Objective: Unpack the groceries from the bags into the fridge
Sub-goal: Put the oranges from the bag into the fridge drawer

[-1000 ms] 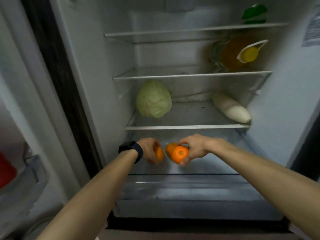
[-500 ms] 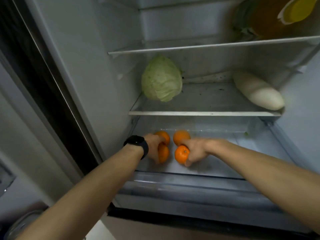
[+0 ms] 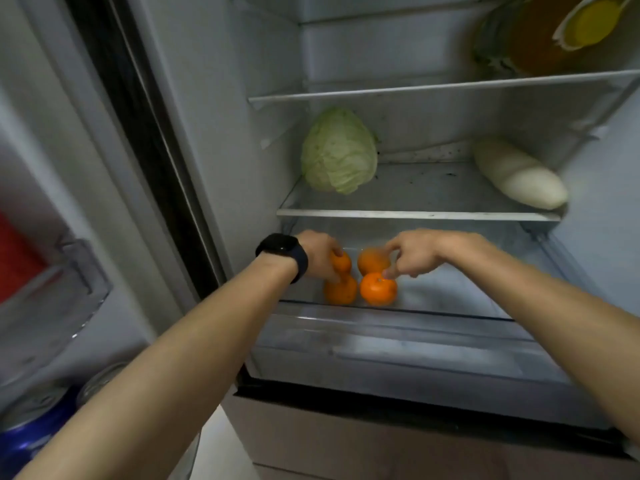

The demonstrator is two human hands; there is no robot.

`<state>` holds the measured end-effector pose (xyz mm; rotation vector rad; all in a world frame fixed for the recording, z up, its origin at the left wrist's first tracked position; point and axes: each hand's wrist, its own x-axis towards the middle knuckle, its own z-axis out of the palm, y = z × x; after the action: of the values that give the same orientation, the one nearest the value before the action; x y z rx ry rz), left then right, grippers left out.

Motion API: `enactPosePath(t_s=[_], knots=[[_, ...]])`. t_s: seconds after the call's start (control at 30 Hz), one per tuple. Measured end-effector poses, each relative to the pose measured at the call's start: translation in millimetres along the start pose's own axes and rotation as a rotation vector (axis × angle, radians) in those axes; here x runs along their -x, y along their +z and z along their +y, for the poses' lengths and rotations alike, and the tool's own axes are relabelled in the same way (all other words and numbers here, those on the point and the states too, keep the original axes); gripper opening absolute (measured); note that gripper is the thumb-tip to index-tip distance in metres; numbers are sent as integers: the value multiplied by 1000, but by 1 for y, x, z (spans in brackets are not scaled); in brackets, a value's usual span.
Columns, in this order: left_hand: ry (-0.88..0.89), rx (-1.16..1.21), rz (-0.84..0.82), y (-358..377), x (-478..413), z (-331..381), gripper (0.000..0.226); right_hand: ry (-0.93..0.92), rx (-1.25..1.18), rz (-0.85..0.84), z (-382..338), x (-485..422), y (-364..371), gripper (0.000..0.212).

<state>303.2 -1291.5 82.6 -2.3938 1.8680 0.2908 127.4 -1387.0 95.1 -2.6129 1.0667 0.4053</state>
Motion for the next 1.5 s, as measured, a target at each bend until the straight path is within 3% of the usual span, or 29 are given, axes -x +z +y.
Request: enactPosePath(t_s=[0.13, 0.23, 0.37, 0.5, 0.67, 0.97, 1.23, 1.5], knots=[[24, 19, 216, -20, 54, 1, 55, -43, 49, 252, -21, 61, -16, 42], [48, 67, 381, -19, 119, 0, 49, -161, -127, 493, -48, 114, -1, 33], [46, 182, 586, 11, 229, -13, 41, -360, -213, 822, -103, 173, 61, 27], [-20, 223, 709, 66, 342, -37, 37, -543, -280, 925, -177, 217, 138, 26], [-267, 203, 699, 166, 483, -98, 35, -673, -324, 799, -290, 259, 233, 31], [-881, 281, 517, 320, 738, -193, 40, -974, -242, 350, -499, 318, 380, 35], [-1202, 351, 496, 369, 881, -245, 42, -1185, -115, 106, -643, 344, 454, 39], [-1407, 351, 457, 393, 963, -336, 43, -1341, -56, -9, -787, 324, 500, 38]])
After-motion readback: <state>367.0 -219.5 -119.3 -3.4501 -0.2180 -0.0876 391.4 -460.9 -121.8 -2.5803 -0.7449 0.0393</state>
